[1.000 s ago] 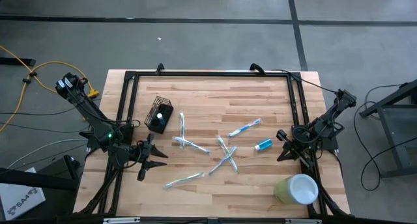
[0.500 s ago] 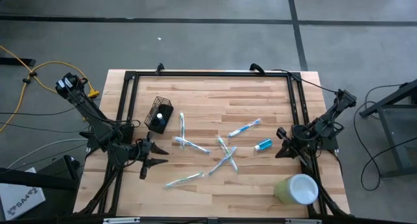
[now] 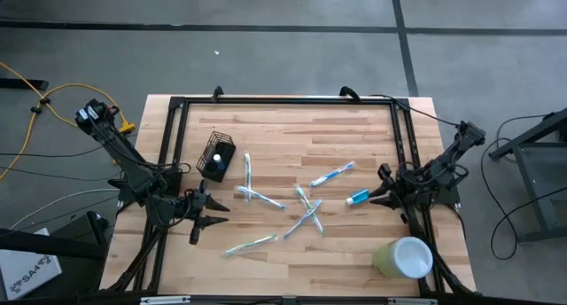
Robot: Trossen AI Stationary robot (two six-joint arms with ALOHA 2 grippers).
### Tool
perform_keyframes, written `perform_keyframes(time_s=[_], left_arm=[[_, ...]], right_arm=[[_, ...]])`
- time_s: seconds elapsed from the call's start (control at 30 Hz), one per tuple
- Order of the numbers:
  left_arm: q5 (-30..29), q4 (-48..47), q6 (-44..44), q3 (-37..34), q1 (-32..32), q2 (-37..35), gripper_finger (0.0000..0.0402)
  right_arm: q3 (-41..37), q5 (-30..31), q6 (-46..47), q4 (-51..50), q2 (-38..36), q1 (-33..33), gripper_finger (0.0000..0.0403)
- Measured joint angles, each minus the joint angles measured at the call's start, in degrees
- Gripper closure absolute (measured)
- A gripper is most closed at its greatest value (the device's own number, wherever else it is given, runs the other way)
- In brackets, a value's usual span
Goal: Pick & Place toothbrushing station
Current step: Put the blue mouthwash into the black wire organizer
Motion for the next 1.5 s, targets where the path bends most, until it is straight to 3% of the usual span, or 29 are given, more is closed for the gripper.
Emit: perform_keyframes(time_s=[0.33,0.87,1.17,1.5], left_arm=[[0.00,0.00,0.00,0.00,0.00,0.00,0.0275],[0.04,0.00,0.00,0.00,0.00,0.00,0.0275],[0.04,0.00,0.00,0.00,0.00,0.00,0.0275],[0.07,0.00,0.00,0.00,0.00,0.00,0.0275]], right_arm=[[7.56,-0.15,-0.94,-0.18,11.47,0.00,0.0316],[27.33,3.01,-0.02,-3.11,46.48,-2.00,0.0316],[36.38,-6.10,5.71,-13.07,58.81,-9.40,0.0316],[45.66,-10.56,5.65,-23.94,67.79,-14.26,0.0316]])
